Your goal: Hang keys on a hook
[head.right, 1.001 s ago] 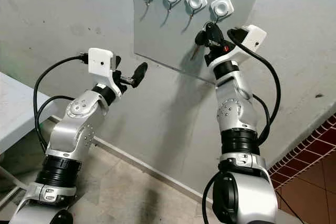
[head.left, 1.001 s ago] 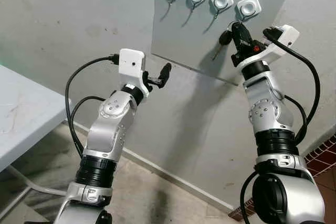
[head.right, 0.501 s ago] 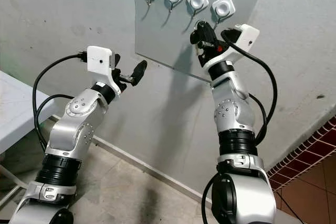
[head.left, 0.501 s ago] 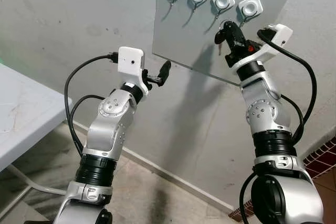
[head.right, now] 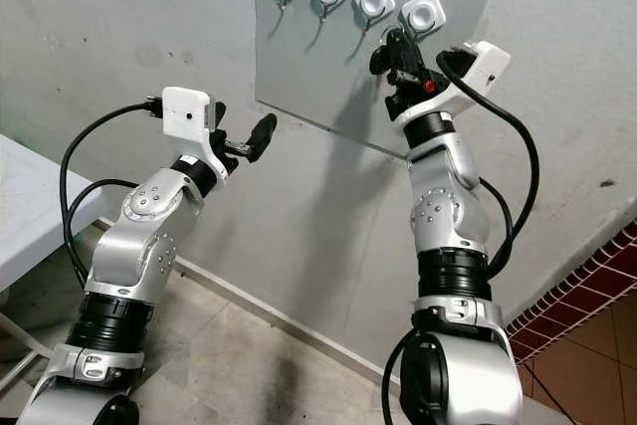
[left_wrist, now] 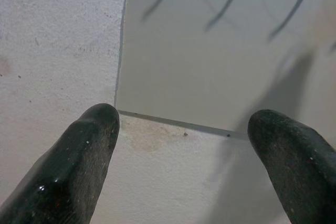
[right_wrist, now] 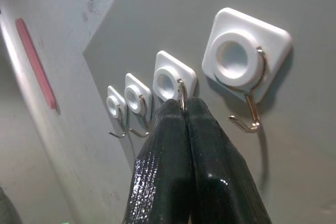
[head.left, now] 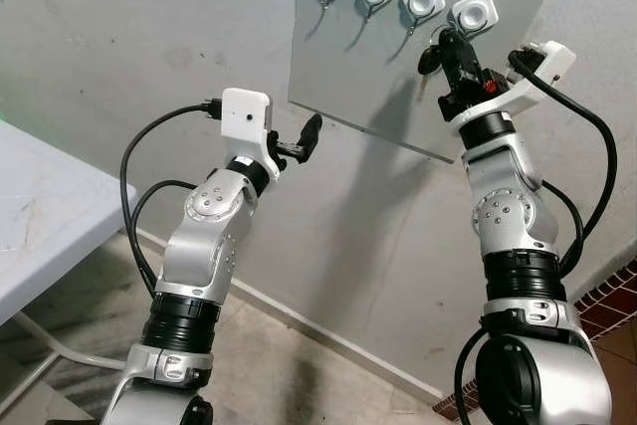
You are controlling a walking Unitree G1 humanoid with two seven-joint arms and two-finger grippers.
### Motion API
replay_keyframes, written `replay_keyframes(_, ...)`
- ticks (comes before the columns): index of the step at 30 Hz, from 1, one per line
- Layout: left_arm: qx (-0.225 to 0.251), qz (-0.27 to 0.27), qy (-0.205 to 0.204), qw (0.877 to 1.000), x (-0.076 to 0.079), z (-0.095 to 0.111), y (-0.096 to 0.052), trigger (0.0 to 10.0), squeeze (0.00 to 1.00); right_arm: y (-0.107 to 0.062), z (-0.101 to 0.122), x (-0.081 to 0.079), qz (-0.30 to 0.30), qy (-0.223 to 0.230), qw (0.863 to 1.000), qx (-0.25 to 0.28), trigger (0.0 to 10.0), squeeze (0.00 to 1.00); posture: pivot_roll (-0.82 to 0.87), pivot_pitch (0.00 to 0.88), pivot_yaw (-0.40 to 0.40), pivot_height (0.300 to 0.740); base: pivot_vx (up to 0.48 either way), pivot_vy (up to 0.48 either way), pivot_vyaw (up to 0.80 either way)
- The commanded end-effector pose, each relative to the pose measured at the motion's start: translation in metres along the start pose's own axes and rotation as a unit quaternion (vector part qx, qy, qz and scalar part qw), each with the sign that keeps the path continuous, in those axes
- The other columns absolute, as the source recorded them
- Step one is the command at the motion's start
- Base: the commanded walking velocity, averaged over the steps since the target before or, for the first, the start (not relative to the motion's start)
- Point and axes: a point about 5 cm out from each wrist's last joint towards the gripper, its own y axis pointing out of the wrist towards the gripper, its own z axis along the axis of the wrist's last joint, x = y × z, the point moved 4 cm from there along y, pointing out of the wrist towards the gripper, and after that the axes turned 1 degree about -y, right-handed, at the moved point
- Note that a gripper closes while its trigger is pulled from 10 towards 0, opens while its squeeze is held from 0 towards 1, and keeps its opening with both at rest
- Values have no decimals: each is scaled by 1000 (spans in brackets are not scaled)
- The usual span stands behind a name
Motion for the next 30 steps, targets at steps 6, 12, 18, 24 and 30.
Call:
replay_keyframes(6,7,-9,4,1000,5,6,4,10000,0,-4,10,8,-24,6,1000,20,10000,0,-45,0,-83,724,0,0,0)
replay_keyframes(12,7,-8,3,1000,4,6,4,10000,0,-7,7,13,-44,16,999,16,10000,0,-45,0,-83,724,0,0,0)
replay_keyframes(18,7,-8,3,1000,5,7,4,10000,0,-4,6,15,-51,25,998,13,10000,0,-42,0,-84,724,0,0,0)
replay_keyframes(24,7,-8,3,1000,5,7,3,10000,0,1,9,16,-62,39,997,19,10000,0,-41,0,-83,724,0,0,0)
replay_keyframes(30,7,-6,3,1000,5,6,3,10000,0,2,7,19,-79,50,995,20,10000,0,-37,0,-88,724,0,0,0)
